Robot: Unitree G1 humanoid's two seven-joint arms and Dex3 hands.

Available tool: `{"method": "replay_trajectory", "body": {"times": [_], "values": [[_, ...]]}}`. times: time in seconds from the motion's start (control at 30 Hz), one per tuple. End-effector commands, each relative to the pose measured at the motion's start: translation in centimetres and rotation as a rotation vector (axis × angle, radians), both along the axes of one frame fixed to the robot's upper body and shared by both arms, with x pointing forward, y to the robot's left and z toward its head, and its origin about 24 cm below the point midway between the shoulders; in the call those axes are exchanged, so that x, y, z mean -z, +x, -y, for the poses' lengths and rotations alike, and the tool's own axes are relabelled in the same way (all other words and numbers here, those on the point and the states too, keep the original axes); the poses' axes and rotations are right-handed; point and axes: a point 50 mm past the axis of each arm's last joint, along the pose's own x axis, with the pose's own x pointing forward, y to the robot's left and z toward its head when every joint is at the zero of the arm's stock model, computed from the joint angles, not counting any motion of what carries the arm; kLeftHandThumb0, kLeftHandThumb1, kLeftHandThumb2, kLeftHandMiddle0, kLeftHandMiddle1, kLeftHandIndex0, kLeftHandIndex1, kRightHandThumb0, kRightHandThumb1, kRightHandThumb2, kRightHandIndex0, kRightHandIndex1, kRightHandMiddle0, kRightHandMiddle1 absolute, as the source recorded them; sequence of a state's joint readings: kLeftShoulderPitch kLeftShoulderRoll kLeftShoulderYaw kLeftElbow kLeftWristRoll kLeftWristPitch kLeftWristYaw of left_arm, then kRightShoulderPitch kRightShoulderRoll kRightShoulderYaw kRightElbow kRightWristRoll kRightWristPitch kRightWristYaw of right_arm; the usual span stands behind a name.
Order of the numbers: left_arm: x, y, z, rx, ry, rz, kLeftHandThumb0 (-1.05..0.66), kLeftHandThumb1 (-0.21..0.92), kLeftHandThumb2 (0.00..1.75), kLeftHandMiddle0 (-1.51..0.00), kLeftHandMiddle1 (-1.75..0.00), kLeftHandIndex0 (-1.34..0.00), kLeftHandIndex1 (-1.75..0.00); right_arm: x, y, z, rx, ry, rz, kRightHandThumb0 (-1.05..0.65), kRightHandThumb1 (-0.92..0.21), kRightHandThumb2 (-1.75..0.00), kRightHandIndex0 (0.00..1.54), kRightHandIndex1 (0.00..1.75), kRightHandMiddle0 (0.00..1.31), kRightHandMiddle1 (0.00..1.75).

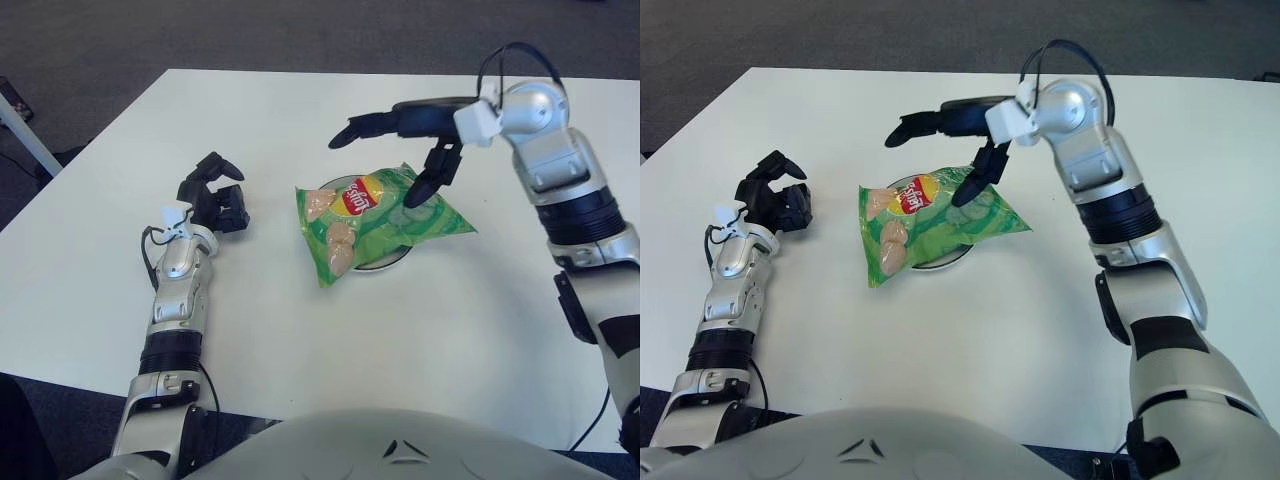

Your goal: Put the snack into the plate.

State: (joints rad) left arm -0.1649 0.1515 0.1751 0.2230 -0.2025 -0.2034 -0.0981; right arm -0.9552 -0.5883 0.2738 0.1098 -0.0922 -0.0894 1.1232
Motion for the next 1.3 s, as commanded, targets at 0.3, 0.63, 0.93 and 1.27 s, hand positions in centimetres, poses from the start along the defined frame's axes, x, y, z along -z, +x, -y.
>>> {"method": "replay_trajectory", "body": {"times": [0.3,0.63,0.93,1.27], "values": [[5.2,-2.5,1.2,-0.01,-0.098,-0.185,-0.52,0.21,1.45,-1.31,-1.75,-0.7,-1.75,-1.8,0.2,-0.1,-0.031,-0.019,0.102,-0.98,-0.61,-0.52,0.0,0.0,0.0,0.26],[5.3,-2.5,1.1,-0.011,-0.089,-0.185,-0.52,0.21,1.45,-1.31,-1.75,-0.7,-1.75,-2.0,0.4,-0.1,-0.043,-0.019,0.111,-1.04,-0.66,-0.47,0.0,0.0,0.0,0.25],[5.2,-2.5,1.0,-0.011,-0.077,-0.18,-0.52,0.21,1.44,-1.32,-1.75,-0.7,-1.75,-2.0,0.5,-0.2,-0.044,-0.019,0.111,-1.04,-0.67,-0.45,0.0,0.0,0.0,0.25],[5.3,-2.3,0.7,-0.017,-0.069,-0.189,-0.52,0.22,1.44,-1.32,-1.75,-0.7,-1.75,-1.9,0.7,-0.5,-0.044,-0.019,0.11,-1.04,-0.68,-0.44,0.0,0.0,0.0,0.25]]}}
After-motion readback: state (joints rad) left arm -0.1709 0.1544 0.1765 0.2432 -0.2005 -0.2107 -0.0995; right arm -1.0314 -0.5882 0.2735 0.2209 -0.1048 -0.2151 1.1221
